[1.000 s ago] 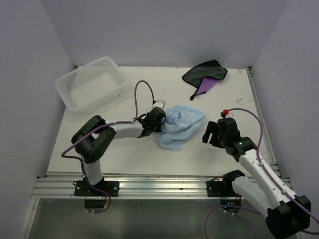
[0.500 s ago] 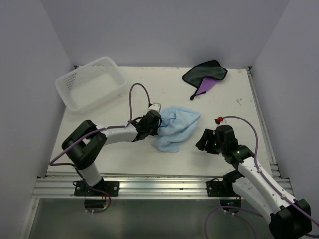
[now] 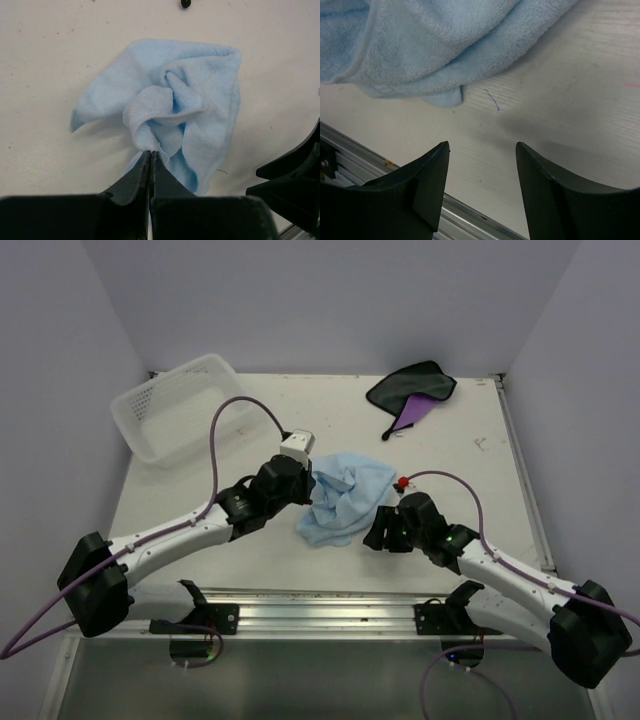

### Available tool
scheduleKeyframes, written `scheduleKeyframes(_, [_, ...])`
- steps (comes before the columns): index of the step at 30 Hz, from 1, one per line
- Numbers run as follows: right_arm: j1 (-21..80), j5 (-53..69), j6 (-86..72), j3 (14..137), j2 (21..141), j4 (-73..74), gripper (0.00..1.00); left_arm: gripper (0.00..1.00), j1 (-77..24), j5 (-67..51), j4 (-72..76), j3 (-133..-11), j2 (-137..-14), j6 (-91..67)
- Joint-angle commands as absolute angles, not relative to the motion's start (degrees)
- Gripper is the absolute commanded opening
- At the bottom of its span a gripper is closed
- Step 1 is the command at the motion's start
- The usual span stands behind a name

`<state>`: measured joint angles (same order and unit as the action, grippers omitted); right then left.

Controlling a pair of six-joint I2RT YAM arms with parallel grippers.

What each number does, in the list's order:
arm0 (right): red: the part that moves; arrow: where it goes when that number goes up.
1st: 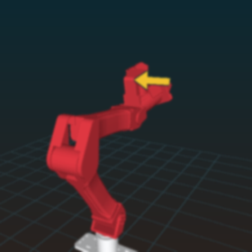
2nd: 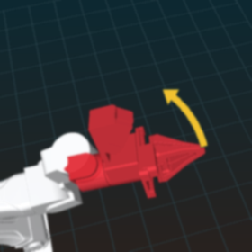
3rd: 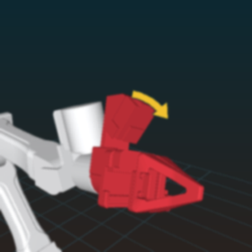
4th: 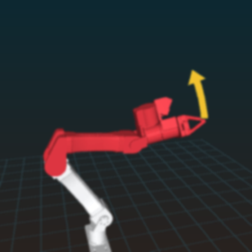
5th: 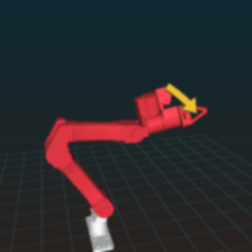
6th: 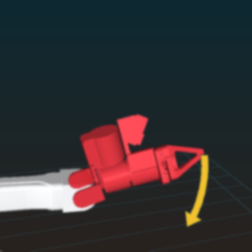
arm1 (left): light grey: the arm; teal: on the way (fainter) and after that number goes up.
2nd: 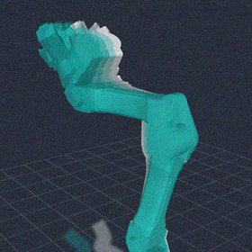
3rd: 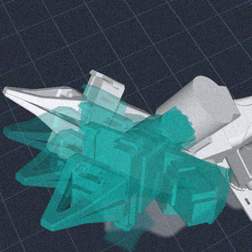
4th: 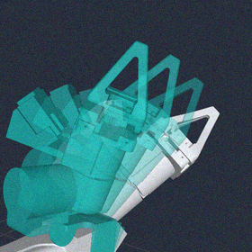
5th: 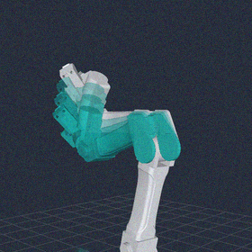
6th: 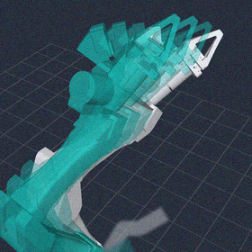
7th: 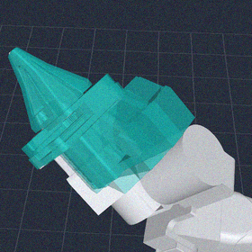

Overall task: Roll the towels
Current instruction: Flatten the towel

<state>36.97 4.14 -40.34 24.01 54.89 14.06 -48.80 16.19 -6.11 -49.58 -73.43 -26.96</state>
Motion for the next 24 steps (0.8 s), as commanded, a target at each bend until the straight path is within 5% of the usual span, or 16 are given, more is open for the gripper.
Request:
scheduleKeyframes(1, [39.9, 3.0, -42.4, 27.0, 56.9, 8.7, 0.60, 0.00, -49.0, 15.7, -9.9, -51.2, -69.3, -27.2])
scheduleKeyframes(13, [46.8, -1.3, -43.5, 31.5, 61.4, 6.2, 0.59, 0.00, -49.0, 18.5, -18.0, -58.3, -63.0, -24.4])
scheduleKeyframes(24, [50.1, -8.3, -47.6, 34.6, 63.3, 7.1, 0.57, 0.00, -49.0, 35.9, -30.5, -63.2, -57.5, -22.7])
